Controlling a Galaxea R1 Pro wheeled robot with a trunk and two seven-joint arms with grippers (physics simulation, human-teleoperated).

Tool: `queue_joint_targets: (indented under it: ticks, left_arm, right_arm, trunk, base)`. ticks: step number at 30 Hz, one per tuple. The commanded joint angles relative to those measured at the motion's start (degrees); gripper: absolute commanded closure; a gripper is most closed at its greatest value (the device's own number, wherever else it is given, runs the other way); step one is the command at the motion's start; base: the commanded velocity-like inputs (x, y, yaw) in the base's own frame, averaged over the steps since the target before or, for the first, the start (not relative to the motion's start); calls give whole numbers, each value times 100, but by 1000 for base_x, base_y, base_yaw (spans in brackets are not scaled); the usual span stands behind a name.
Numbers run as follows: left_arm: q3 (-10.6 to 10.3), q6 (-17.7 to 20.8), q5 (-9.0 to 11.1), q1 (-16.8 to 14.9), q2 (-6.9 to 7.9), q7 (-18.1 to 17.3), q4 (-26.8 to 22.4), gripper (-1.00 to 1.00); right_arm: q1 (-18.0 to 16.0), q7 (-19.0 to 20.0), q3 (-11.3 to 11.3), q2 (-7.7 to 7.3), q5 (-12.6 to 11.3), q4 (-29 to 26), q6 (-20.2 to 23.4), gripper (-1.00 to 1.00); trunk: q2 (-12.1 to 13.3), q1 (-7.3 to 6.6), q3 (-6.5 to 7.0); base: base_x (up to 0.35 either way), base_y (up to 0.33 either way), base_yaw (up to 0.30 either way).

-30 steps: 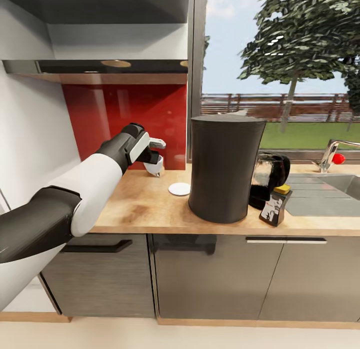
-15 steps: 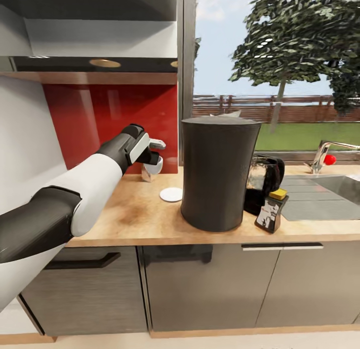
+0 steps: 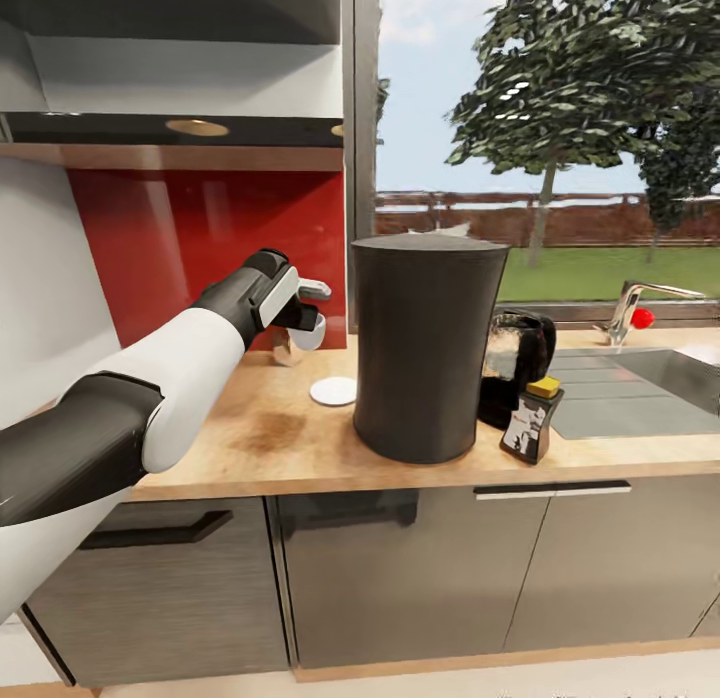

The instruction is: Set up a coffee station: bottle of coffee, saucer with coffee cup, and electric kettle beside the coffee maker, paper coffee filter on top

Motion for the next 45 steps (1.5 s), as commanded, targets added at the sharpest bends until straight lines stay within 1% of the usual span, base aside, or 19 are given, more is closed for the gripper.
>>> queue_joint_targets:
  ticks: [1,9,12,14,16,22,36,45]
  left_arm:
    - [-18,18,60,-4,0,55,-4,100]
    - [-22,18,61,-5,0,55,105,100]
    - [-15,18,62,-5,0,55,159,100]
    - [-8,18,62,-6,0,55,184,100]
    - [0,10,63,-6,0,56,409,100]
    - [23,-12,67,-3,0,-2,561,100]
    - [35,-31,69,9,5,-67,605,100]
    - [35,-30,69,11,37,-68,613,100]
  right_arm:
    - [-5,0,46,-5,-31,5,-41,-100]
    - [-5,5,46,-6,-31,5,-41,-100]
    - [-5,1,46,-6,-31,5,-41,-100]
    - [-5,-5,46,-5,-31,5,-41,-100]
    - [-5,-8,46,-5,-31,5,-47,-100]
    - [-5,-18,46,-7,-31,5,-50,-100]
    - [-5,-27,46,-9,-31,5,-50,-100]
    - [-5,-33,46,-8,-31,5,-50,-100]
  trunk:
    - [-3,0,-5]
    - [-3,0,15]
    - [-3,0,18]
    - [-3,0,19]
    - [-3,0,19]
    - [-3,0,19]
    - [-3,0,19]
    - [-3,0,19]
  base:
    - [19,111,-160]
    - [5,29,-233]
    - [1,4,-103]
    - [0,1,-36]
    - [0,0,-9]
    - [0,0,-3]
    - [6,0,0]
    - [140,0,0]
